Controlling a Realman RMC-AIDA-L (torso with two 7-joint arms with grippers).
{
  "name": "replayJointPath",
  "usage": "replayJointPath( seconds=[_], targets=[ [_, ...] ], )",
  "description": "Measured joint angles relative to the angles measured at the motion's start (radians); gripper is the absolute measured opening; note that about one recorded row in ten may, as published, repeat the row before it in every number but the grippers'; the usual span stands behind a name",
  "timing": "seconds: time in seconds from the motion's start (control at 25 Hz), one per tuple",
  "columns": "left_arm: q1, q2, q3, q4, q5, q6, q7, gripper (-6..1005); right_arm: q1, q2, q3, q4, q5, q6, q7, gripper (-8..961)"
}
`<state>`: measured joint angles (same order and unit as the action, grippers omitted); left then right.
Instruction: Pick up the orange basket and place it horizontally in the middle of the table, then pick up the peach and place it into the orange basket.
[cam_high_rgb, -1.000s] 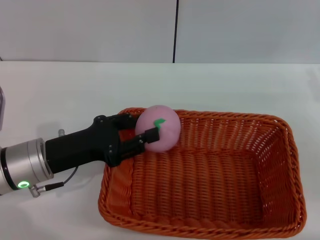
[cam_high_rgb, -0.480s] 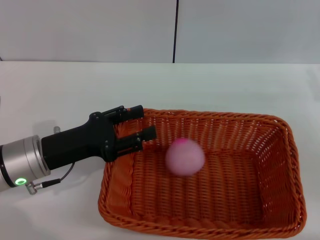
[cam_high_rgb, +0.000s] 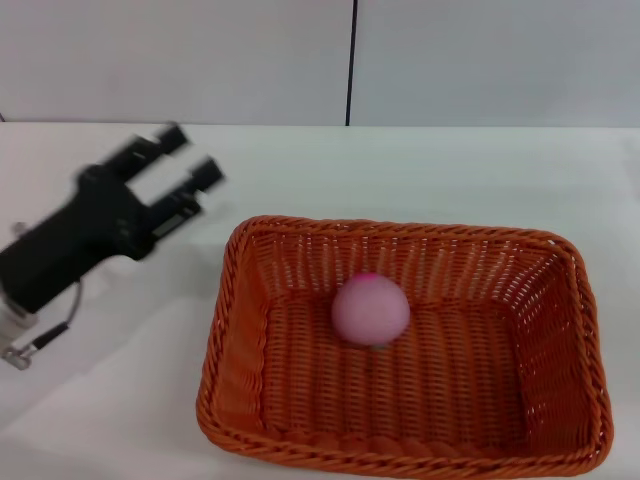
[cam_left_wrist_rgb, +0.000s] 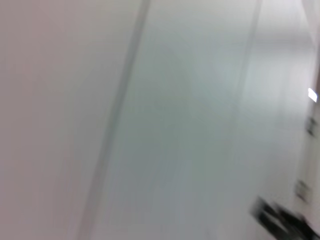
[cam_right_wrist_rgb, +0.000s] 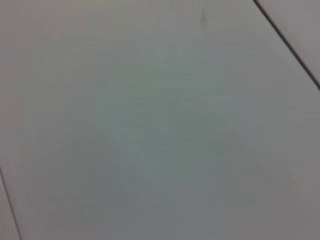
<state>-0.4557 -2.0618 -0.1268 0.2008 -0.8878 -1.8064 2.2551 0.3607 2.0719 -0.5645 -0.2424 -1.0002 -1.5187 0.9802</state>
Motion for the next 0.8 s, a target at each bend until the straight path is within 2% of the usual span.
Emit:
replayJointPath(
  seconds=[0.04, 0.08, 0.32, 0.44, 0.64, 0.8],
  targets=[
    [0.031, -0.001, -0.092, -0.03, -0.014, -0.026, 0.078, 689, -0.002, 0.0, 0.008, 0.0, 0.0, 0.0, 0.0, 433],
    [0.031, -0.001, -0.092, -0.03, -0.014, -0.026, 0.078, 689, -0.002, 0.0, 0.008, 0.0, 0.0, 0.0, 0.0, 433],
    [0.131, -0.004, -0.387, -0.147, -0.071, -0.027, 0.248, 686, -0.012, 0.002, 0.041, 0.0, 0.0, -0.009, 0.0, 433],
    [0.161, -0.005, -0.49, -0.182, -0.072, -0.019, 0.317, 684, -0.017, 0.002, 0.068, 0.005, 0.0, -0.01, 0.0, 433],
    [0.196, -0.007, -0.645, -0.212, -0.072, 0.013, 0.366, 682, -0.029, 0.002, 0.105, 0.011, 0.0, -0.012, 0.0, 433],
    [0.199, -0.005, -0.666, -0.213, -0.072, 0.016, 0.366, 681, -0.035, 0.003, 0.134, 0.019, 0.0, -0.008, 0.0, 433]
  ],
)
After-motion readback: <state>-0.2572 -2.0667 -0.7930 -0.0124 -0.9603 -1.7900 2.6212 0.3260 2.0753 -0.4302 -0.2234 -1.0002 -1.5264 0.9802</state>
